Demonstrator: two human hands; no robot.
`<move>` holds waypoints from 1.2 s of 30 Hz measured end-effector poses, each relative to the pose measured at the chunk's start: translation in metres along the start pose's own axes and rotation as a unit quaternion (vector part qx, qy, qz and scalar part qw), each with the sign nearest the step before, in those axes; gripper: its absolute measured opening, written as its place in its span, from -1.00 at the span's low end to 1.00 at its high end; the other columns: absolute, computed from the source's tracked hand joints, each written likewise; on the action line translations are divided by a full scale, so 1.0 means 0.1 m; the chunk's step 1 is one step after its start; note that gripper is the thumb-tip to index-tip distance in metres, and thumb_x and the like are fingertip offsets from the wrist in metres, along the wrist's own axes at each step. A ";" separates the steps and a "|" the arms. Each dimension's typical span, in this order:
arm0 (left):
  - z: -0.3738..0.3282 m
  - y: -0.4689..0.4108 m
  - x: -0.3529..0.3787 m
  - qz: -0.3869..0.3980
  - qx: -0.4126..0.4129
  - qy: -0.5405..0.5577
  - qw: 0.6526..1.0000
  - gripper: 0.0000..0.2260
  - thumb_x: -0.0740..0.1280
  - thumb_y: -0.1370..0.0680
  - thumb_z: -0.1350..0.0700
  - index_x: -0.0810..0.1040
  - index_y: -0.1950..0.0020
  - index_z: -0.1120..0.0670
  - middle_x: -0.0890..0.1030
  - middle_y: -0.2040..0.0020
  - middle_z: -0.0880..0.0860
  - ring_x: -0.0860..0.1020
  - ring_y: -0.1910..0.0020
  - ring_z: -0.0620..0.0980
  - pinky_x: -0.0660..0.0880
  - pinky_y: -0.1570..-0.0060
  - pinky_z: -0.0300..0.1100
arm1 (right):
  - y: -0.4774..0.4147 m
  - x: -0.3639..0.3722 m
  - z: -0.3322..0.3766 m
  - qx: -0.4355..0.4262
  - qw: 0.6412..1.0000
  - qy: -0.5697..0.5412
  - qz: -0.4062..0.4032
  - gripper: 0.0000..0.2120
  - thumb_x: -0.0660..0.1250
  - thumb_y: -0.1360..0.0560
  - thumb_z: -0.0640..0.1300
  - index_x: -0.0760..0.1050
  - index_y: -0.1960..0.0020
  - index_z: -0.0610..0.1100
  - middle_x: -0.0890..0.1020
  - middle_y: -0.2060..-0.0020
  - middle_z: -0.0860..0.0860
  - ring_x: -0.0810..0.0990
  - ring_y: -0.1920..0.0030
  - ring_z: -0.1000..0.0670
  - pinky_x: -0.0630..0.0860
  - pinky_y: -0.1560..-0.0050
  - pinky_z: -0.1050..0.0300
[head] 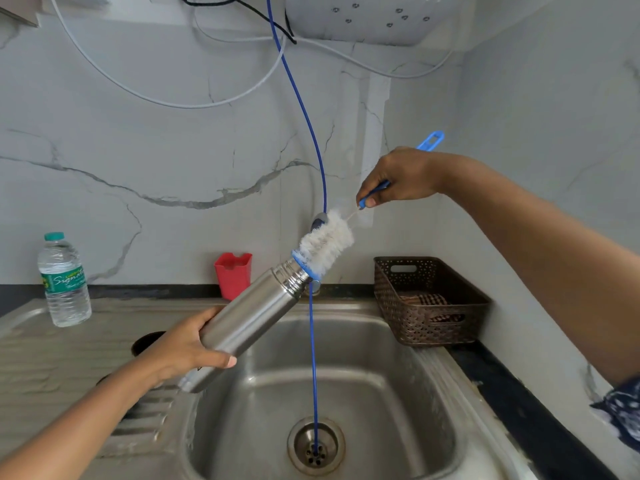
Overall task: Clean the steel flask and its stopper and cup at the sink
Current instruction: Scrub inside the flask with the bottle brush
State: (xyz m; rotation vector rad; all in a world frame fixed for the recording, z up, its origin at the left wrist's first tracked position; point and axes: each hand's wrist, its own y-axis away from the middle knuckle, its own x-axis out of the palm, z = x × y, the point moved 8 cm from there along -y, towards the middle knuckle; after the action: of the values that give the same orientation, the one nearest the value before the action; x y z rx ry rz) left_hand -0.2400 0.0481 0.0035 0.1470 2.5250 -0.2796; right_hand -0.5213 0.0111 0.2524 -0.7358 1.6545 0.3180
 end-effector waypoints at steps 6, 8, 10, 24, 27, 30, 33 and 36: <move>0.10 0.00 0.19 -0.007 0.002 0.032 0.999 -0.27 0.57 0.02 -0.11 0.49 -0.14 -0.17 0.66 0.02 -0.08 0.63 0.03 -0.09 0.54 0.01 -0.17 | -0.04 0.04 0.11 -0.006 0.999 0.013 0.038 -0.77 0.31 -0.54 0.02 0.60 -0.16 0.05 0.67 0.00 0.12 0.57 0.02 0.09 0.41 -0.08 0.17; 0.06 -0.01 0.26 -0.008 0.012 0.040 0.999 -0.28 0.56 0.02 -0.12 0.48 -0.13 -0.19 0.66 0.07 -0.11 0.63 0.07 -0.15 0.51 0.09 -0.24 | -0.07 0.12 0.17 -0.015 0.998 0.017 0.053 -0.77 0.30 -0.53 0.05 0.60 -0.15 0.06 0.68 0.04 0.06 0.59 0.03 0.05 0.47 -0.12 0.08; 0.01 -0.01 0.32 -0.009 0.022 0.039 0.999 -0.30 0.54 0.00 -0.13 0.46 -0.13 -0.22 0.65 0.08 -0.17 0.61 0.09 -0.20 0.52 0.09 -0.27 | -0.09 0.24 0.21 -0.020 0.997 0.027 0.067 -0.77 0.29 -0.54 0.07 0.60 -0.13 0.05 0.68 0.10 0.05 0.59 0.08 0.05 0.49 -0.10 0.02; -0.14 0.07 0.30 -0.288 0.086 -0.231 0.925 -0.19 0.63 -0.12 -0.06 0.45 -0.33 -0.02 0.59 -0.03 0.02 0.58 0.07 0.12 0.53 0.13 -0.02 | -0.23 1.01 0.48 -0.011 0.963 -0.095 0.253 -0.71 0.23 -0.57 0.06 0.61 0.11 -0.10 0.36 0.49 0.06 0.31 0.41 0.03 0.27 0.29 0.19; -0.23 0.13 0.21 -0.362 0.152 -0.357 0.847 -0.21 0.63 -0.08 -0.01 0.46 -0.28 0.03 0.59 0.01 0.08 0.57 0.08 0.19 0.50 0.13 0.06 | -0.11 1.17 0.35 0.036 0.925 -0.192 0.326 -0.68 0.21 -0.58 0.05 0.59 0.06 -0.17 0.26 0.55 0.07 0.16 0.51 0.06 0.13 0.45 0.20; -0.24 0.13 0.22 -0.363 0.147 -0.374 0.841 -0.22 0.60 -0.09 -0.05 0.45 -0.27 0.01 0.59 0.03 0.07 0.58 0.09 0.18 0.50 0.16 0.04 | -0.03 1.15 0.33 0.051 0.924 -0.207 0.318 -0.65 0.19 -0.59 0.06 0.58 0.03 -0.19 0.27 0.53 0.05 0.18 0.51 0.07 0.15 0.45 0.22; -0.15 0.01 0.19 -0.247 0.086 -0.262 0.929 -0.25 0.54 -0.09 -0.16 0.43 -0.27 -0.24 0.61 0.04 -0.05 0.59 0.10 0.07 0.52 0.15 -0.06 | -0.02 0.99 0.55 -0.048 0.981 0.024 0.188 -0.64 0.12 -0.61 0.09 0.56 -0.07 -0.13 0.46 0.36 0.04 0.41 0.33 0.03 0.29 0.17 0.15; -0.04 -0.12 0.22 -0.012 0.039 -0.044 0.998 -0.23 0.55 0.06 -0.28 0.44 -0.13 -0.36 0.59 0.00 -0.23 0.59 0.02 -0.14 0.50 0.08 -0.25 | 0.11 0.89 0.82 -0.178 0.950 0.249 -0.054 -0.68 0.09 -0.62 0.07 0.51 -0.10 -0.10 0.59 0.27 -0.03 0.58 0.28 -0.14 0.38 0.30 0.09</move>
State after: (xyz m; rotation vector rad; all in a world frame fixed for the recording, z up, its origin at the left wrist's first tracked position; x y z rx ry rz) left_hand -0.2622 0.0381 -0.0040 0.1328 2.4309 -0.3846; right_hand -0.4699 0.0415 0.1468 -1.2520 2.0465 0.3784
